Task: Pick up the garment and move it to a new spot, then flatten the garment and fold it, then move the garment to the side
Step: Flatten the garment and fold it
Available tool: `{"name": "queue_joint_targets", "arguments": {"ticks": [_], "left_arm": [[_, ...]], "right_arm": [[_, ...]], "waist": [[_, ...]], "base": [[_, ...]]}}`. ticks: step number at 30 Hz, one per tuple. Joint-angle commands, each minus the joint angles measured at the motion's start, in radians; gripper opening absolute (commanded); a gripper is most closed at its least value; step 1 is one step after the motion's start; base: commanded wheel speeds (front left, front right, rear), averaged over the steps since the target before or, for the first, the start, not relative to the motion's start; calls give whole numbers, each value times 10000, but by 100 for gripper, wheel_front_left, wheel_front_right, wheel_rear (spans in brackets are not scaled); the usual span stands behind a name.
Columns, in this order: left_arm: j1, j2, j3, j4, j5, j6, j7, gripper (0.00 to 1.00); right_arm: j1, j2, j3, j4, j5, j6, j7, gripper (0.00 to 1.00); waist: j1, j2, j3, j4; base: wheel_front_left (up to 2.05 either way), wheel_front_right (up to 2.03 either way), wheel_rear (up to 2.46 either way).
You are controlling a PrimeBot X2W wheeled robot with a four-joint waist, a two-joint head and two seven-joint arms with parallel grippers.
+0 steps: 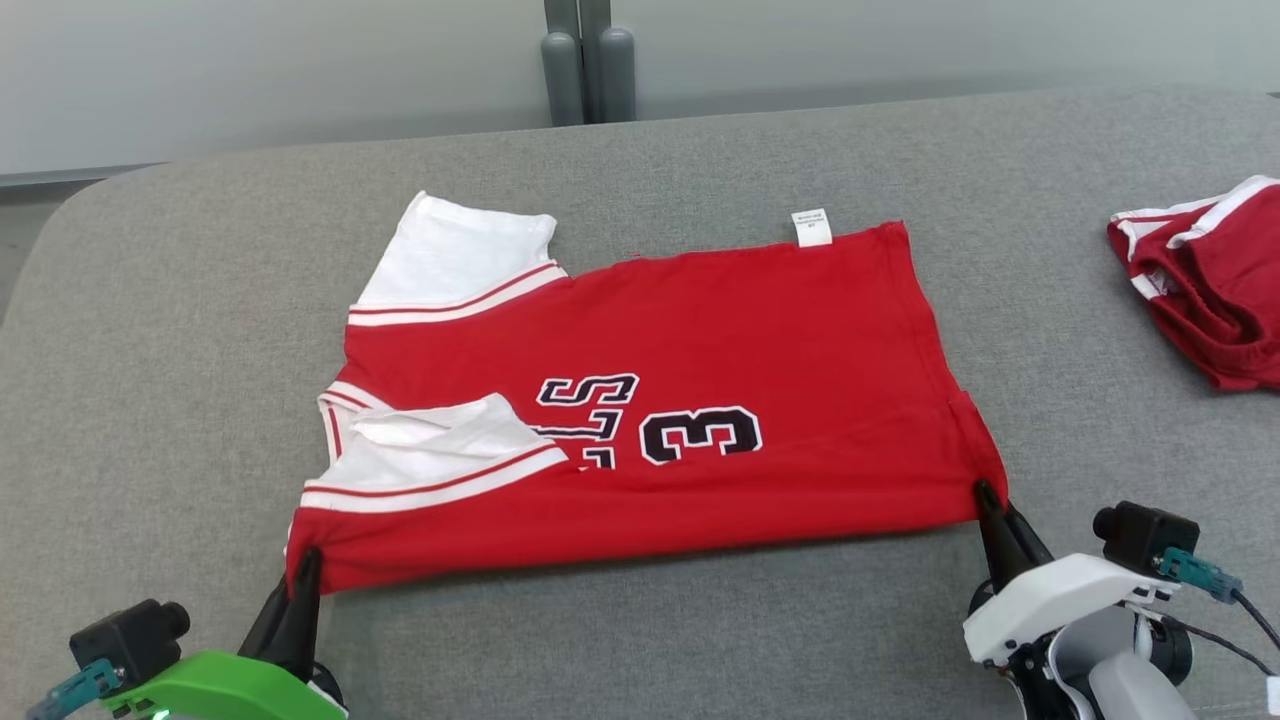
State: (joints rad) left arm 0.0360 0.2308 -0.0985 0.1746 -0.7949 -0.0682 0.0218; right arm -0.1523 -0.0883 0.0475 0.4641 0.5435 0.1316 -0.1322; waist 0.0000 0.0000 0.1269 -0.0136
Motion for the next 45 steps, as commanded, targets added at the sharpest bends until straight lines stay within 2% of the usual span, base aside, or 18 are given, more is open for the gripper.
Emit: {"name": "queue_joint_targets", "arguments": {"ticks": [1, 8, 16, 17, 18, 19, 20, 27, 31, 37, 45], "left_arm": [[313, 164, 50, -238, -24, 79, 82, 0], [1531, -101, -75, -1093, -304, 414, 369, 0], [1899, -374, -219, -887, -400, 643, 401, 0], [1891, -375, -219, -874, -400, 654, 396, 14], [1878, -352, -215, -863, -369, 675, 388, 44], [1869, -313, -200, -868, -336, 692, 382, 99], [1874, -266, -171, -894, -334, 703, 394, 100], [2024, 207, 249, -1382, -145, 964, 254, 100], [1314, 663, 337, -1695, 198, 943, 294, 100], [-872, 1159, -248, -1507, 971, 820, 832, 100], [-4680, 1232, -1195, 598, 1920, 569, 1511, 100]], "right_arm": [[412, -97, -113, -396, -109, -17, 181, 0], [1983, 126, -665, -2321, -398, -17, 1152, 0], [2563, 328, -963, -2801, -521, -17, 1612, 0], [2573, 338, -985, -2815, -539, -17, 1621, 15], [2588, 345, -1007, -2830, -557, -17, 1632, 42], [2607, 351, -1024, -2835, -558, -17, 1625, 92], [2635, 357, -1053, -2841, -572, -17, 1635, 100], [2662, 371, -1423, -2974, -549, -11, 1378, 100], [2273, 374, -1542, -3271, -825, -9, 1162, 100], [1492, 372, -1385, -3775, -1318, -9, 1096, 100], [-3, 368, -305, -4013, -1617, -9, 1175, 100]], "waist": [[0, 0, -26, -45], [0, 0, -13, -173], [0, 0, -23, -271], [0, 0, -21, -277], [0, 0, -18, -287], [0, 0, -14, -296], [0, 0, -6, -312], [0, 0, 138, -507], [0, 0, 231, -639], [0, 0, 619, -884], [0, 0, 1938, -1496]], "base": [[0, 0, 0], [0, 0, 0], [0, 0, 0], [0, 0, 0], [0, 0, 0], [0, 0, 0], [0, 0, 0], [0, 0, 0], [0, 0, 0], [0, 0, 0], [0, 0, 0]]}}
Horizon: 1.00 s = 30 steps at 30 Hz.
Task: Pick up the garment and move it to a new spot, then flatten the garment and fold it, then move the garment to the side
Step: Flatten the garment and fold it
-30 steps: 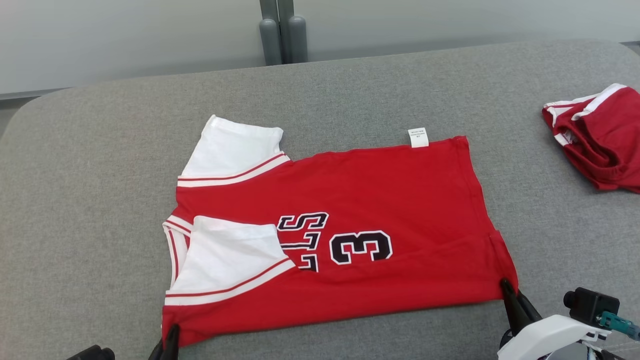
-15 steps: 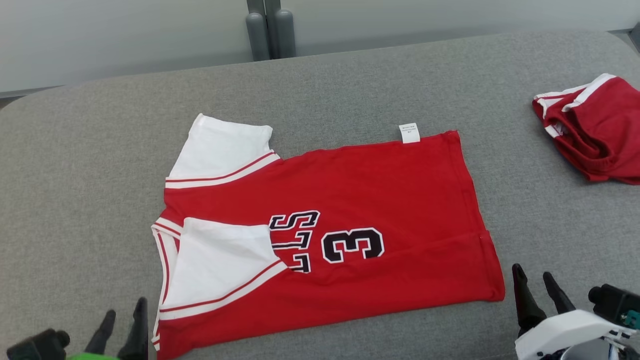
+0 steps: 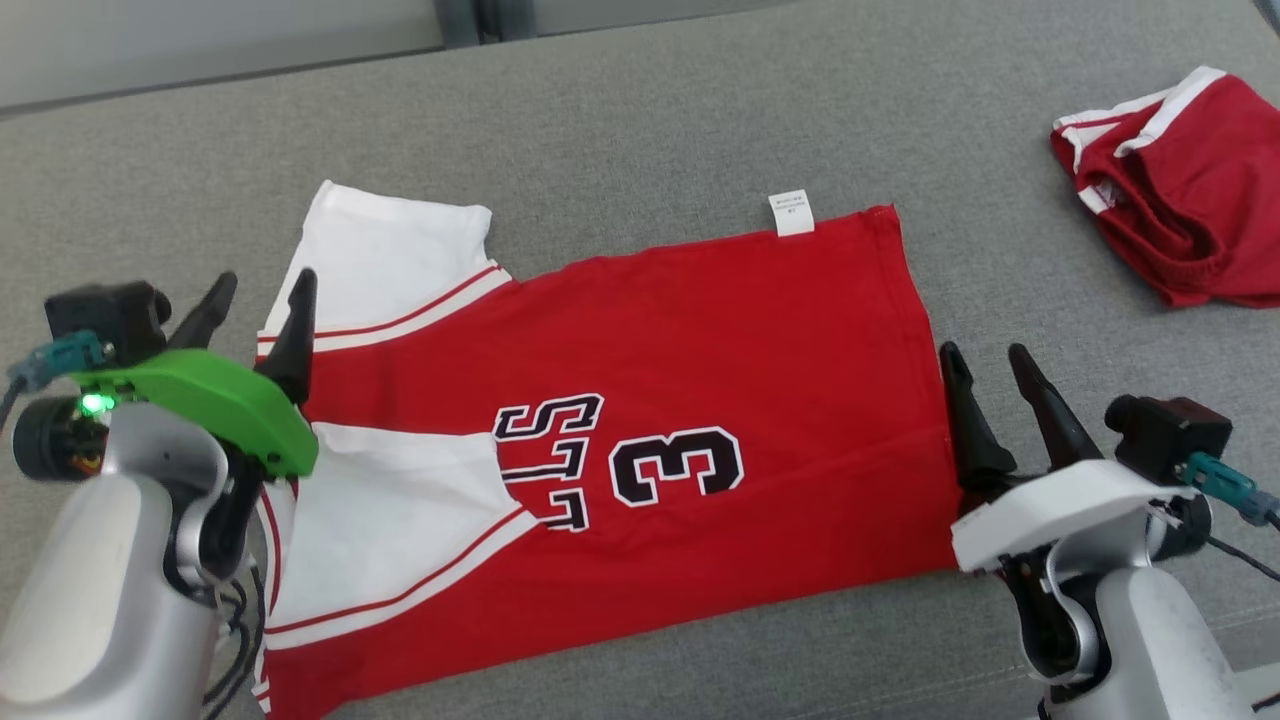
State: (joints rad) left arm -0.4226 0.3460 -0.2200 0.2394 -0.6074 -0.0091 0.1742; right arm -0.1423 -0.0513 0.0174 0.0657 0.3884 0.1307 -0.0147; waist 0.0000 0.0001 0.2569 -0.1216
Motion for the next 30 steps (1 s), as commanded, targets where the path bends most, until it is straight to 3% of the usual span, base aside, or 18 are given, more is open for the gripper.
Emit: {"name": "queue_joint_targets", "arguments": {"ticks": [1, 10, 21, 22, 23, 24, 25, 30], "left_arm": [[-592, 94, -69, 320, 199, -53, 53, 100], [-3549, 504, -290, 3004, 870, 97, 652, 100], [-4465, 675, -614, 4381, 1078, -137, 770, 100], [-4494, 665, -652, 4452, 1085, -171, 775, 77], [-4514, 654, -680, 4500, 1090, -179, 778, 46], [-4535, 630, -708, 4536, 1093, -189, 786, 34], [-4566, 604, -734, 4580, 1095, -226, 790, 1], [-4555, 476, -845, 4683, 1010, -346, 639, 0]], "right_arm": [[-332, -31, 188, -16, -73, 0, -14, 100], [-1759, -195, 1226, 101, 98, 0, -359, 100], [-2253, -453, 1470, 208, 255, 0, -750, 100], [-2290, -478, 1471, 201, 251, 0, -750, 100], [-2325, -500, 1479, 190, 241, 0, -742, 100], [-2362, -529, 1481, 180, 230, 0, -730, 100], [-2403, -576, 1485, 170, 211, 0, -695, 100], [-2695, -918, 1440, 246, 67, 0, -436, 100]], "waist": [[0, -1, 855, -516], [0, -1, 2367, -1312], [0, -1, 2685, -1464], [0, -1, 2666, -1444], [0, -1, 2646, -1427], [0, -1, 2621, -1401], [0, -1, 2588, -1365], [0, -1, 2355, -1090]], "base": [[0, 0, 0], [0, 0, 0], [0, 0, 0], [0, 0, 0], [0, 0, 0], [0, 0, 0], [0, 0, 0], [0, 0, 0]]}}
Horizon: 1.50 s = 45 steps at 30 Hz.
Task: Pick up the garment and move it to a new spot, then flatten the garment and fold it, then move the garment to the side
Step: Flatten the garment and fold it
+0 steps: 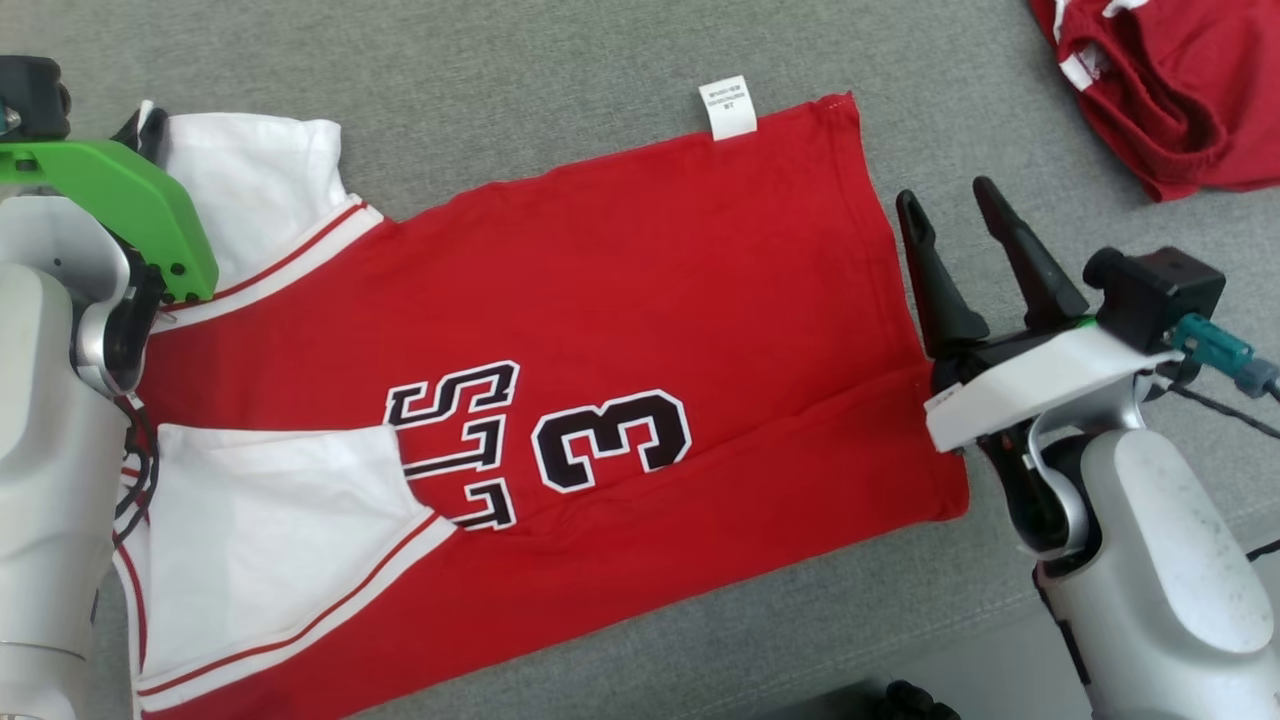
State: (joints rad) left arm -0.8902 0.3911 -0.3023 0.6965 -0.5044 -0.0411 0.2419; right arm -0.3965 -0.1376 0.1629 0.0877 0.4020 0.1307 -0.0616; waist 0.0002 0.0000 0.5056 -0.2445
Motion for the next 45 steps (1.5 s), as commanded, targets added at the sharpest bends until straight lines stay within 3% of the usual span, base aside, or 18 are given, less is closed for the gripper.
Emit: {"name": "queue_joint_targets", "arguments": {"ticks": [1, 10, 21, 26, 27, 30, 34, 36, 37, 45], "left_arm": [[134, 1, -36, 105, -26, -45, -93, 0], [263, -460, -213, -364, -166, -383, -1229, 0], [647, -996, -519, -1428, -305, -529, -2104, 0], [774, -1101, -622, -1686, -323, -509, -2206, 0], [793, -1107, -643, -1740, -322, -508, -2213, 0], [855, -1112, -670, -1847, -347, -515, -2247, 0], [933, -1066, -615, -1967, -385, -521, -2366, 0], [1018, -1042, -576, -2042, -468, -529, -2459, 0], [1051, -1029, -554, -2096, -487, -537, -2527, 0], [1885, -916, -204, -2955, -847, -518, -3374, 0]], "right_arm": [[-230, -136, -22, 60, -109, 0, 102, 100], [-1542, -1077, 258, 1301, -572, 0, 921, 100], [-3585, -1763, 1158, 4881, -593, -1, 1858, 100], [-4121, -1857, 1628, 5965, -445, -1, 1970, 100], [-4220, -1883, 1780, 6179, -350, -1, 2001, 91], [-4358, -1965, 2064, 6578, -73, -3, 2070, 44], [-4568, -2069, 2407, 6917, 231, -7, 1864, 31], [-4698, -2121, 2564, 7032, 393, -7, 1563, 6], [-4745, -2139, 2624, 7078, 470, -9, 1374, 0], [-4528, -2395, 3083, 6984, 1029, -7, -28, 0]], "waist": [[-2, 0, -177, 196], [-2, 0, -661, 969], [-2, 0, -728, 1952], [-2, 0, -697, 2120], [-2, 0, -694, 2147], [-2, 0, -707, 2186], [-2, 0, -723, 2199], [-2, 0, -730, 2205], [-2, 0, -734, 2209], [-2, 0, -1035, 2207]], "base": [[0, 0, 0], [0, 0, 0], [0, 0, 0], [0, 0, 0], [0, 0, 0], [0, 0, 0], [0, 0, 0], [0, 0, 0], [0, 0, 0], [0, 0, 0]]}}
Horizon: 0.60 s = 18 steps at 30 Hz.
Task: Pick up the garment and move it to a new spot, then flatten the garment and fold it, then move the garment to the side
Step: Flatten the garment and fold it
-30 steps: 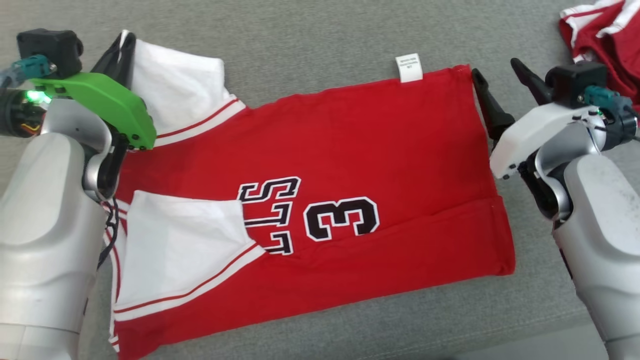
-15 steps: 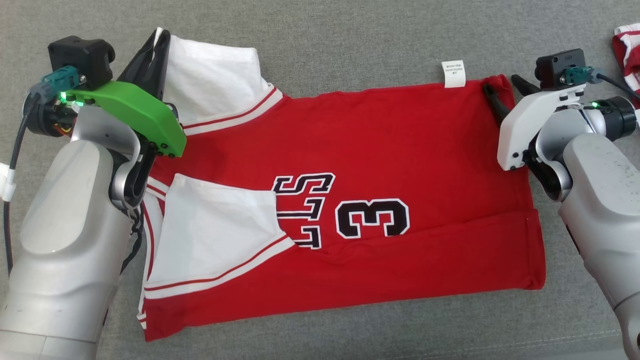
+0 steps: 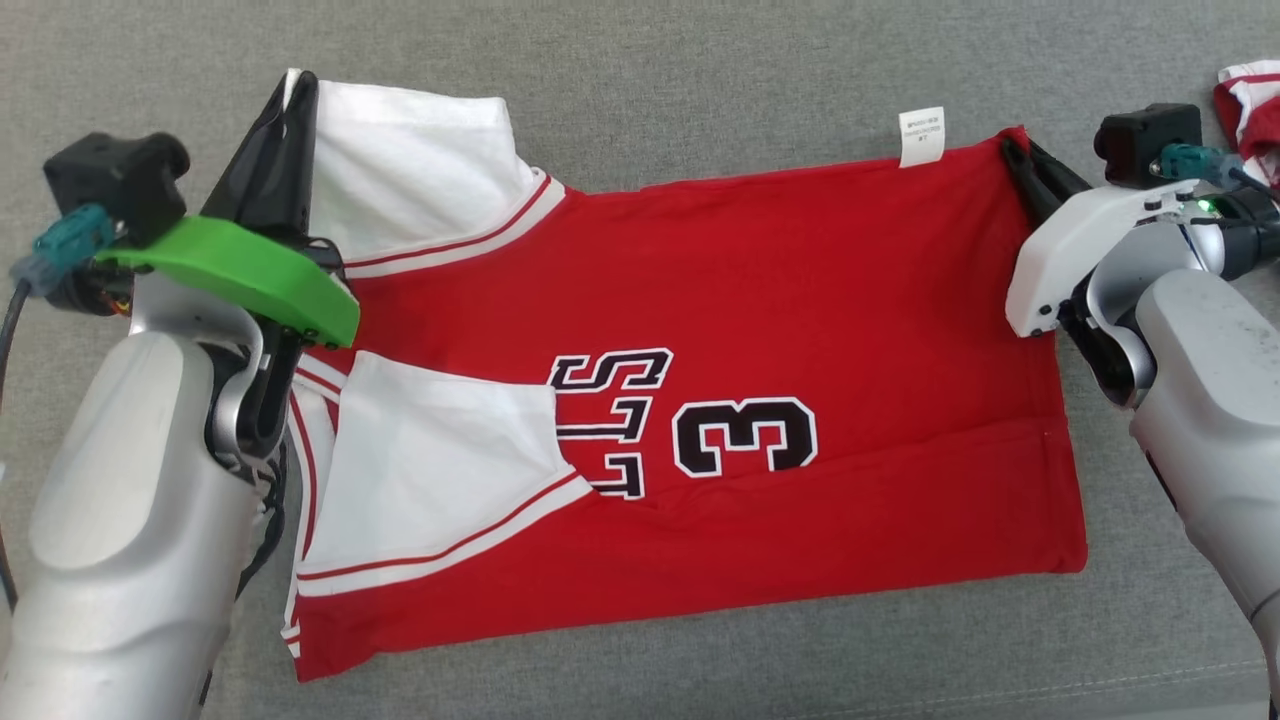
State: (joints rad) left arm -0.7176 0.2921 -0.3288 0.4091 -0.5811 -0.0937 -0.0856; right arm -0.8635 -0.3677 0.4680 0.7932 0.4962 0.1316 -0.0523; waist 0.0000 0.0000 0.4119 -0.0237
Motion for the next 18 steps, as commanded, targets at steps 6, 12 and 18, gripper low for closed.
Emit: {"name": "queue_joint_targets", "arguments": {"ticks": [6, 12, 18], "left_arm": [[1778, 244, 237, -1535, -167, 268, -749, 0], [3971, 409, 350, -3440, -313, 839, -881, 0], [5853, 309, 301, -4772, -548, 1388, -812, 0]], "right_arm": [[1163, -551, 482, -1105, 764, -17, -1117, 0], [2542, -878, 245, -2262, 1112, -17, -1648, 0], [3792, -912, -259, -3151, 901, -17, -1782, 0]], "waist": [[0, 0, -546, 10], [0, 0, -988, 22], [0, 0, -1341, 54]], "base": [[0, 0, 0], [0, 0, 0], [0, 0, 0]]}}
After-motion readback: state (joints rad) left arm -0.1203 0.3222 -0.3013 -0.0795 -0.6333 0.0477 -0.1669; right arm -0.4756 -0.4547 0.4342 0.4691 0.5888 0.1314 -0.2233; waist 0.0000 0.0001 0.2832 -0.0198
